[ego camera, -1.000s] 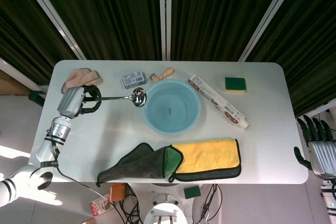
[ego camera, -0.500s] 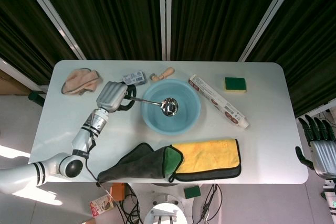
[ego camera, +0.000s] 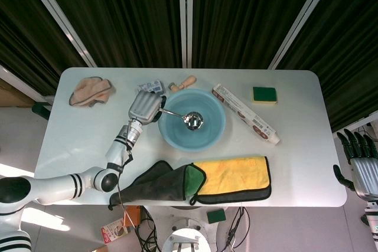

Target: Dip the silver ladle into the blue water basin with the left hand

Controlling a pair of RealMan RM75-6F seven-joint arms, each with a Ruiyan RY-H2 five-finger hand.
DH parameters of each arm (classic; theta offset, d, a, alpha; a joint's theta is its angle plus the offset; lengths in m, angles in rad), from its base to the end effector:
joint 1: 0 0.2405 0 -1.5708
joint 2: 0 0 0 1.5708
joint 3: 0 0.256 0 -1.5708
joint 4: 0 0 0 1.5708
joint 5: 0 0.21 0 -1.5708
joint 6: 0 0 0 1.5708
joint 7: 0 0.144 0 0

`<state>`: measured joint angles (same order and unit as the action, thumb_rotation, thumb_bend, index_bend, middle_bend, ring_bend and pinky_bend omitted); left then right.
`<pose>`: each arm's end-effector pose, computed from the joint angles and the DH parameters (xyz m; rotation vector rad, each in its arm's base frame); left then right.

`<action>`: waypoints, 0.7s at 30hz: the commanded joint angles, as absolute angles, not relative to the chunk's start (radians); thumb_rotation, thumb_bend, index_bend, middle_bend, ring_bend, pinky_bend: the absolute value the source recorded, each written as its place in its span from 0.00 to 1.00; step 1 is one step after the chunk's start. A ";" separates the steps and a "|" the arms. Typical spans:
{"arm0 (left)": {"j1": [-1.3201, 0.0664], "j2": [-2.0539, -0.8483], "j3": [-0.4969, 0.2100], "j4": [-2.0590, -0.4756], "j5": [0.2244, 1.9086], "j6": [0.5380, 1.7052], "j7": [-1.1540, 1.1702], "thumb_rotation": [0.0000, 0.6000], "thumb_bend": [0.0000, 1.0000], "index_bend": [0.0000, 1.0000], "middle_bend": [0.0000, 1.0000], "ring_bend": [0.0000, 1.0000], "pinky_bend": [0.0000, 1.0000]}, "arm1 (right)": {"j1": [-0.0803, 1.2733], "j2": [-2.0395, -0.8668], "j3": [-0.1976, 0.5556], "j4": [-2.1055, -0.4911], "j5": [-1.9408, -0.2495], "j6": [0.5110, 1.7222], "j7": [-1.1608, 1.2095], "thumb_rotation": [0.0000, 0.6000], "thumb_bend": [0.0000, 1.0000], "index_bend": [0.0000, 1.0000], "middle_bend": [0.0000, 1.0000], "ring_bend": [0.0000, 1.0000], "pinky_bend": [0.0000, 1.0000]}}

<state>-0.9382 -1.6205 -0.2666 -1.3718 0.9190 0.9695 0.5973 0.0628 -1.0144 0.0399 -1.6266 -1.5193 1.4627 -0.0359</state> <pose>-0.0888 0.3961 -0.0153 -1.8345 -0.7199 -0.8770 -0.3188 -0.1722 0.1864 1.4411 -0.8344 0.7864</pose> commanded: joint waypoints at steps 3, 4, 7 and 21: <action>-0.962 -1.661 -0.242 -1.320 0.906 0.991 0.663 1.00 0.49 0.78 0.63 0.49 0.64 | 0.066 -1.013 0.038 -1.625 -1.518 1.454 -0.030 1.00 0.39 0.00 0.00 0.00 0.00; -0.965 -1.666 -0.239 -1.314 0.909 0.995 0.671 1.00 0.49 0.78 0.63 0.49 0.64 | 0.067 -1.013 0.038 -1.625 -1.518 1.453 -0.029 1.00 0.39 0.00 0.00 0.00 0.00; -0.972 -1.679 -0.227 -1.295 0.916 0.999 0.697 1.00 0.50 0.78 0.63 0.49 0.64 | 0.067 -1.010 0.037 -1.627 -1.517 1.448 -0.020 1.00 0.39 0.00 0.00 0.00 0.00; -0.984 -1.620 -0.302 -1.409 0.705 0.893 0.642 1.00 0.50 0.78 0.63 0.49 0.64 | 0.071 -1.001 0.038 -1.625 -1.504 1.435 0.007 1.00 0.39 0.00 0.00 0.00 0.00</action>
